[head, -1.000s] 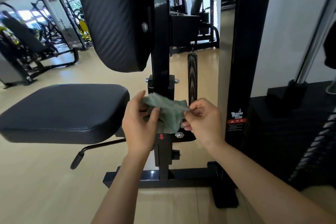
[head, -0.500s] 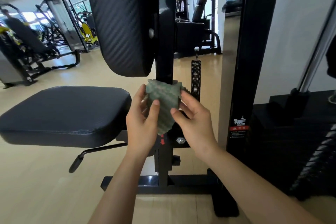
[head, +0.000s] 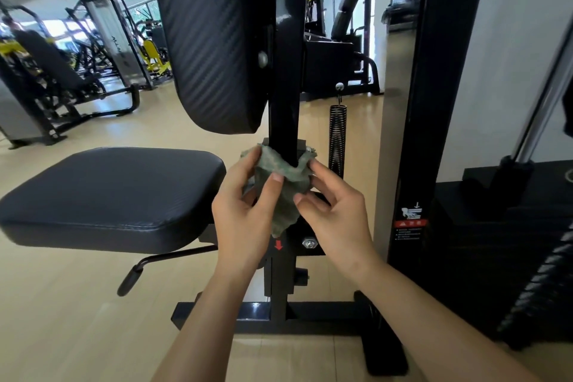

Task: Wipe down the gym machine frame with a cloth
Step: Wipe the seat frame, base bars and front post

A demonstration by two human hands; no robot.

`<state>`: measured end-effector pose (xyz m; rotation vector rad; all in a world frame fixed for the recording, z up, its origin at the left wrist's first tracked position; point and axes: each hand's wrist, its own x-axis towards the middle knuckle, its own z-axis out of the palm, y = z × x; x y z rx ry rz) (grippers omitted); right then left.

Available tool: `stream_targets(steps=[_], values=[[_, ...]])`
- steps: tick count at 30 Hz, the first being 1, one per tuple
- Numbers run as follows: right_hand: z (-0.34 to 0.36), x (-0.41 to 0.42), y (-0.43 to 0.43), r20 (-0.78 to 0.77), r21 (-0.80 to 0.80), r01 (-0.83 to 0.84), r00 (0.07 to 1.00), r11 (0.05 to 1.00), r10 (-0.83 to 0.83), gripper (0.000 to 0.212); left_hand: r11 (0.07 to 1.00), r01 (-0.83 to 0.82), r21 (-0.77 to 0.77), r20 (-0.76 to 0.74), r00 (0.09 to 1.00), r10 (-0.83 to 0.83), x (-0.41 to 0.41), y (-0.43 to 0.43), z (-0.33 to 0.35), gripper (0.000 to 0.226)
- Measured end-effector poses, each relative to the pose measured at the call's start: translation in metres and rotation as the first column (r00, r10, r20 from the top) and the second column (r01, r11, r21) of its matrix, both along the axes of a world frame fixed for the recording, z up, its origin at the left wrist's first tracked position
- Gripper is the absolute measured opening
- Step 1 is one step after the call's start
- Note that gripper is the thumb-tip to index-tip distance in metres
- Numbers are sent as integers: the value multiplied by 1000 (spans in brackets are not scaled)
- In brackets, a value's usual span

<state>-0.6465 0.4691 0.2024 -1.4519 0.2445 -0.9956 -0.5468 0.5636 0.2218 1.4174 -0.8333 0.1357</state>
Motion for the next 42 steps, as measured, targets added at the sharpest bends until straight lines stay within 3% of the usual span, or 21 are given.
stream_targets(steps=[4, 7, 13, 16, 18, 21, 24, 27, 29, 33, 36, 39, 42], values=[[-9, 3, 2, -34, -48, 81, 996, 996, -83, 51, 997, -73, -12, 83, 994, 74, -3, -3, -8, 28], [-20, 2, 2, -119, -87, 111, 986, 990, -121, 42, 978, -197, 64, 125, 974, 188, -4, 1, -25, 16], [-36, -5, -6, -158, -261, 163, 965, 952, -208, 25, 942, -135, 308, 199, 977, 76, -2, 24, -59, 13], [-38, -3, -7, -109, -243, 200, 967, 949, -232, 23, 956, -109, 273, 103, 991, 83, -1, 31, -57, 14], [-33, -1, -8, -99, -159, 212, 968, 964, -229, 24, 978, -48, 204, -60, 996, 61, -2, 32, -51, 18], [-22, -2, -5, -99, -68, 97, 990, 993, -104, 33, 995, 63, 83, -179, 983, -47, -12, 29, -39, 22], [-17, -6, 3, -163, -134, -83, 985, 988, 61, 48, 978, 209, 26, -208, 958, -199, -21, 25, -29, 28], [-11, -9, 3, -207, -195, -78, 978, 978, 37, 49, 951, 304, -47, -346, 888, -301, -25, 24, -26, 32], [-4, -12, -4, -215, -221, -32, 977, 975, -16, 44, 947, 310, -83, -358, 878, -318, -23, 24, -24, 31], [17, -17, -14, -131, -250, 135, 976, 959, -172, 41, 988, 151, -40, -212, 965, -156, -24, 22, -21, 37], [45, -19, -15, 14, -270, 261, 964, 927, -267, 35, 1000, 2, 13, -48, 999, -2, -23, 15, -22, 55], [78, -15, -15, 191, -335, 333, 940, 881, -283, 41, 996, 33, 86, -85, 996, -25, -25, 4, -24, 70], [101, -3, -23, 263, -526, 449, 894, 722, -363, 42, 989, 25, 147, -64, 998, -15, -31, -2, -28, 79]])
